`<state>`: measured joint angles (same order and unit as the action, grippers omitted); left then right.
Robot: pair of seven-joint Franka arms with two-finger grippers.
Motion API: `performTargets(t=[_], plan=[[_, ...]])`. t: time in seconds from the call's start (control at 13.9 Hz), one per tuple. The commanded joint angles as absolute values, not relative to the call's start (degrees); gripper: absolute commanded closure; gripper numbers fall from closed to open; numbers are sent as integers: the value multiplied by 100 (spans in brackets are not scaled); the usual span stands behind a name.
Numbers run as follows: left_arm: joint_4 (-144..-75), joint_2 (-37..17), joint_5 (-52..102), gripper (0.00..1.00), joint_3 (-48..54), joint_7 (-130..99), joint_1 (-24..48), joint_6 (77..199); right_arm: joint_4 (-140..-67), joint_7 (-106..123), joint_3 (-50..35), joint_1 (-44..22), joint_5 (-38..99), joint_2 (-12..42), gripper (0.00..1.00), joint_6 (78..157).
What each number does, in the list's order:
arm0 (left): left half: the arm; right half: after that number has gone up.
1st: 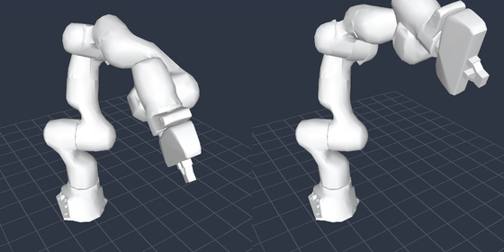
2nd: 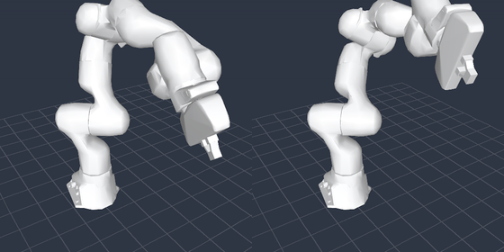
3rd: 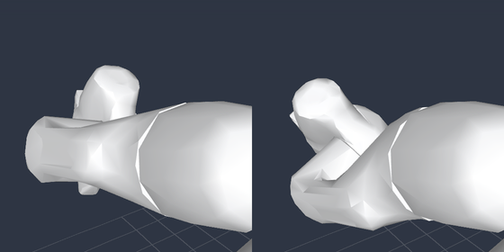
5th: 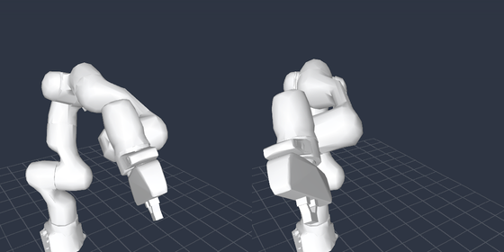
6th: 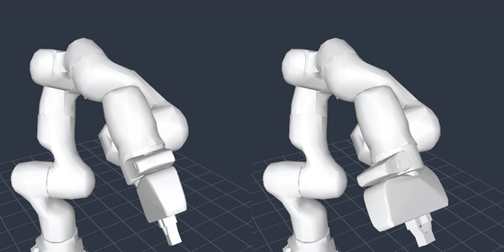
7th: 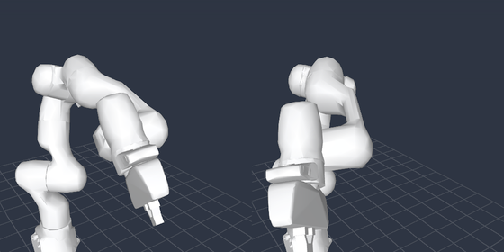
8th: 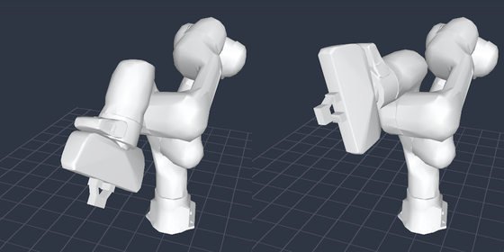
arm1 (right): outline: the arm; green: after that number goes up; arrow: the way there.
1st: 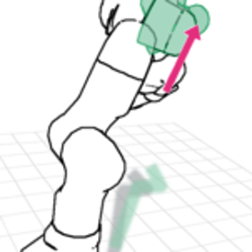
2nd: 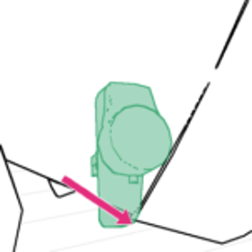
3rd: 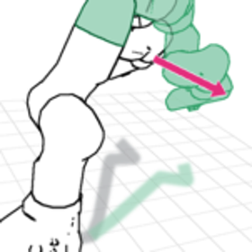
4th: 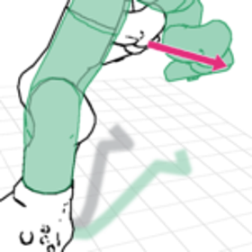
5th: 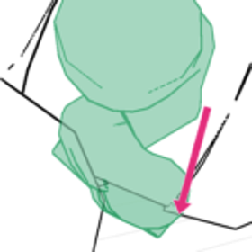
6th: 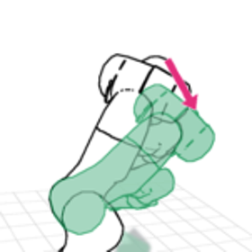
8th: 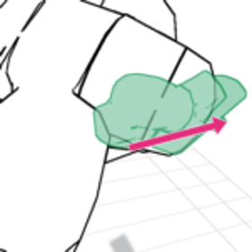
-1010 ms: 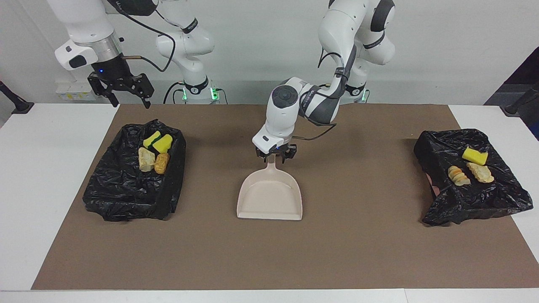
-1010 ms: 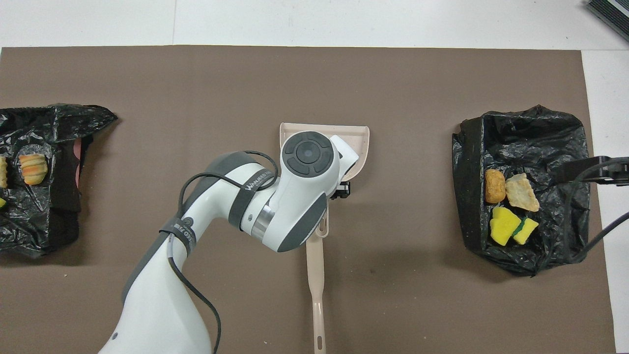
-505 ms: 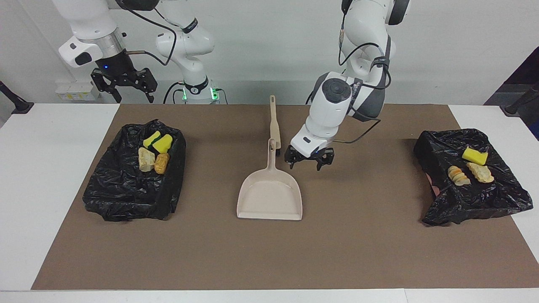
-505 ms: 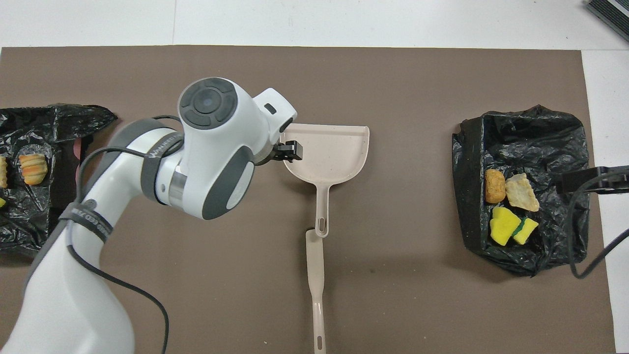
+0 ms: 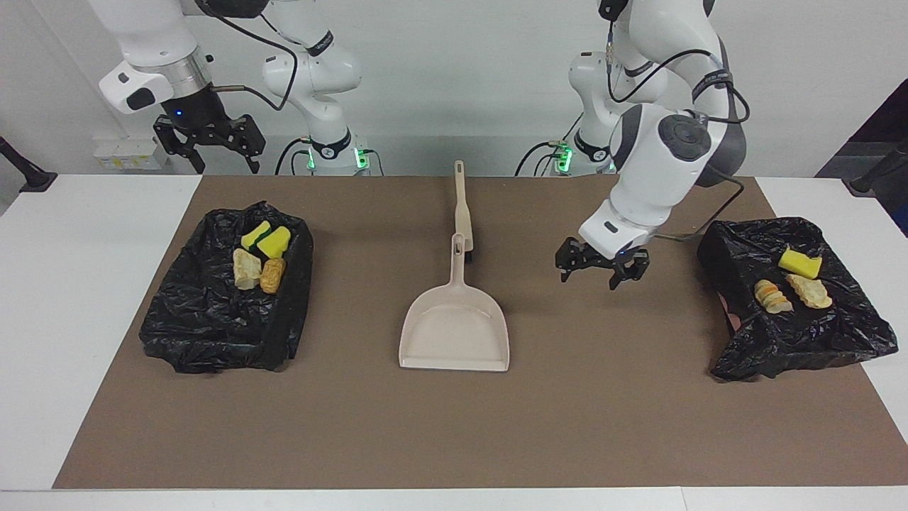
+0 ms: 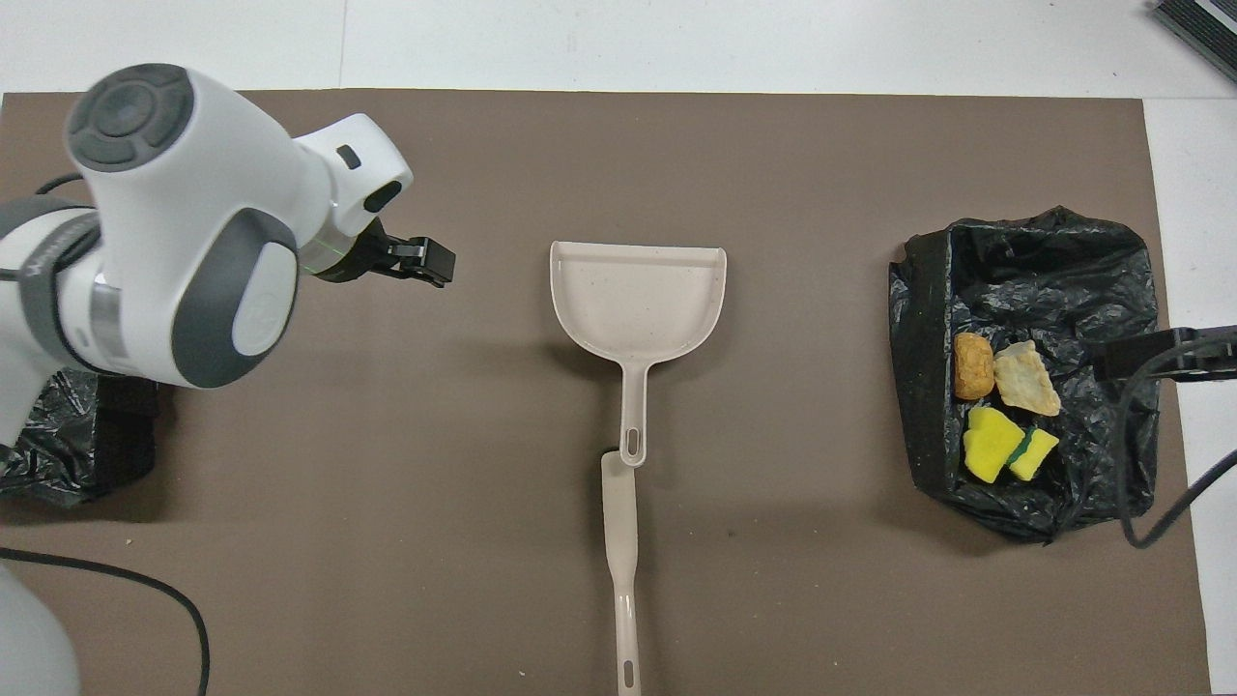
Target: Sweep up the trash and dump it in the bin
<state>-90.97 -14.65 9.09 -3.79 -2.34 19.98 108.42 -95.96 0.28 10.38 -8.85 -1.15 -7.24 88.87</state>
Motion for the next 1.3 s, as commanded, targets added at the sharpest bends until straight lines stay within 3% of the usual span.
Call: performTargets(t=[0.0,0.58,1.23], plan=[[-9062,-1292,1213,0,-308,324,1461,10460,-9562,141,1037,-870,-123,-765,0,8771],[-9009,-976,1169,0,-404,1520,238,10214,-9562,141,1037,-870,-123,-765,0,8771],[-9158,-19,-35,0,-378,721,334,9186,-9562,141,1037,-870,-123,-765,0,8771]])
